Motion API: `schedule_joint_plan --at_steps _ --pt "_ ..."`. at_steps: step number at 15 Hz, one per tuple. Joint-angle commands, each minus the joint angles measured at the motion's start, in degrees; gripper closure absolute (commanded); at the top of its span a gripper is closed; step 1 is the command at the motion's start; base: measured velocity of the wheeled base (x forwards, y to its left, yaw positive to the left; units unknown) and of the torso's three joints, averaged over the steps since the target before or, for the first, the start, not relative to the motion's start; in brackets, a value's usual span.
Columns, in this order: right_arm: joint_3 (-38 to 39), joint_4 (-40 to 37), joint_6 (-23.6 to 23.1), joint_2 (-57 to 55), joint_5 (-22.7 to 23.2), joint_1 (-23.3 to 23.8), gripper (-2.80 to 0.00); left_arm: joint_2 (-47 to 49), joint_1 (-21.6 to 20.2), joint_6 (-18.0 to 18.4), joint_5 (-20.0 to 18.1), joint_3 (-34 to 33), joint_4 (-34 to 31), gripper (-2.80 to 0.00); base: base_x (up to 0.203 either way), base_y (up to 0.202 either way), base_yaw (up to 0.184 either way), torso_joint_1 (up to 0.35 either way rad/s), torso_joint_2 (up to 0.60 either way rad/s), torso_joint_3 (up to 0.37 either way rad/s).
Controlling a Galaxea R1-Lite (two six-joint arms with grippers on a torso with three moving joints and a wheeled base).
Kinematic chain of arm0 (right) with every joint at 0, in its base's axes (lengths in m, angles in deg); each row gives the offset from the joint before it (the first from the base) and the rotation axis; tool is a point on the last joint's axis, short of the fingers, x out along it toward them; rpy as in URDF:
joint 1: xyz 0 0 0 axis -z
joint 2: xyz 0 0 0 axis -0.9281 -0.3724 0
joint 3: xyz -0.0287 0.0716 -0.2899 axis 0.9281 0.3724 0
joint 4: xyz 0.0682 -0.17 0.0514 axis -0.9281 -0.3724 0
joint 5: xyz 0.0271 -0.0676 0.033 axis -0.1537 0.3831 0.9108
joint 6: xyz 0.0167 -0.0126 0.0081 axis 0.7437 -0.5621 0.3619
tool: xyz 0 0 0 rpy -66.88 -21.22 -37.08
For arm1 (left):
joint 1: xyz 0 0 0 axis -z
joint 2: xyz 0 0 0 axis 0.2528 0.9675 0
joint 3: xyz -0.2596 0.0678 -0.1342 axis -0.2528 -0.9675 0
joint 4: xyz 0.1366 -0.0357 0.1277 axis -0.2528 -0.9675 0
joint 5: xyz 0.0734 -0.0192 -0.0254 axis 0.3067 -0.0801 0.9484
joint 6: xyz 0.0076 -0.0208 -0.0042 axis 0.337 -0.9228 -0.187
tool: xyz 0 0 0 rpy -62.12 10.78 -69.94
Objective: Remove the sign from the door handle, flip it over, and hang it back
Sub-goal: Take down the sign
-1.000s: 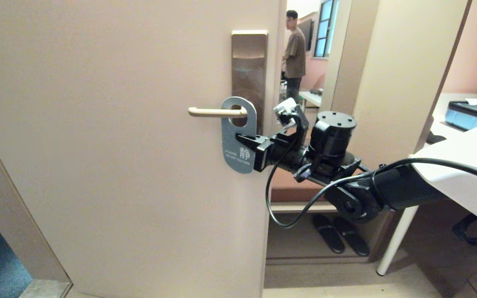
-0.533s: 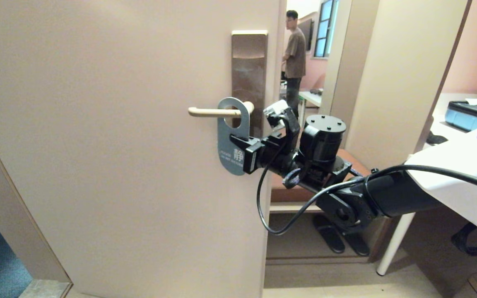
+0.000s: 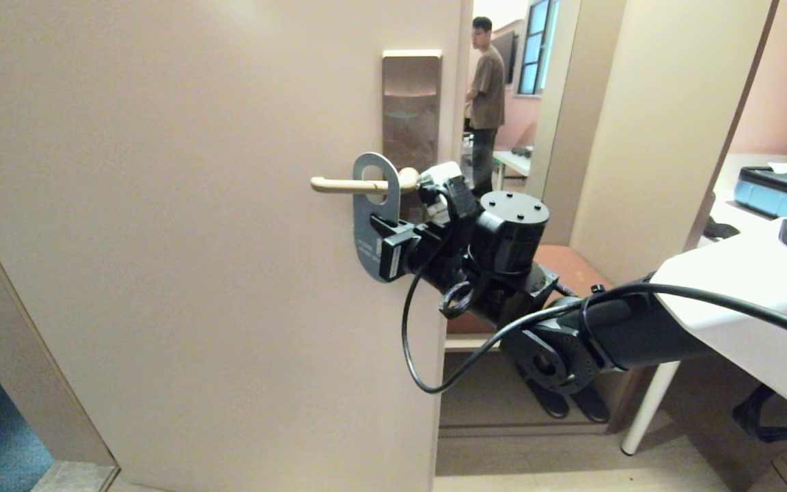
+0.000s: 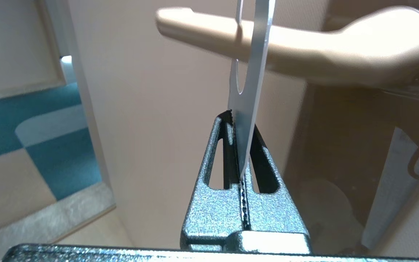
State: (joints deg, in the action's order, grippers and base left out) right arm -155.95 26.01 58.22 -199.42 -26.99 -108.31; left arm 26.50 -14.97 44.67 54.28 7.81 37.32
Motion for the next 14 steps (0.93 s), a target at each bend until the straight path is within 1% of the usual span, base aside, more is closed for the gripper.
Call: schedule_joint_plan --at_steps 1,6,10,14 --pt "-1.5 0.4 -0.1 -0.7 -0.8 -1.2 0.0 0.1 0.0 0.0 0.0 0.0 0.0 0.0 0.0 0.0 0.0 0.0 0.0 0.0" --pt "-1.4 0.6 -0.4 -0.7 -1.6 -2.6 0.0 0.1 0.0 0.0 0.0 0.0 0.0 0.0 0.0 0.0 0.0 0.0 0.0 0.0" --pt "-1.5 0.8 -0.4 -1.9 -3.5 -3.4 0.0 0.1 0.0 0.0 0.0 0.0 0.0 0.0 0.0 0.0 0.0 0.0 0.0 0.0" --pt "-5.5 0.9 -0.5 -4.1 -3.9 -3.4 0.0 0.1 0.0 0.0 0.0 0.0 0.0 0.0 0.0 0.0 0.0 0.0 0.0 0.0"
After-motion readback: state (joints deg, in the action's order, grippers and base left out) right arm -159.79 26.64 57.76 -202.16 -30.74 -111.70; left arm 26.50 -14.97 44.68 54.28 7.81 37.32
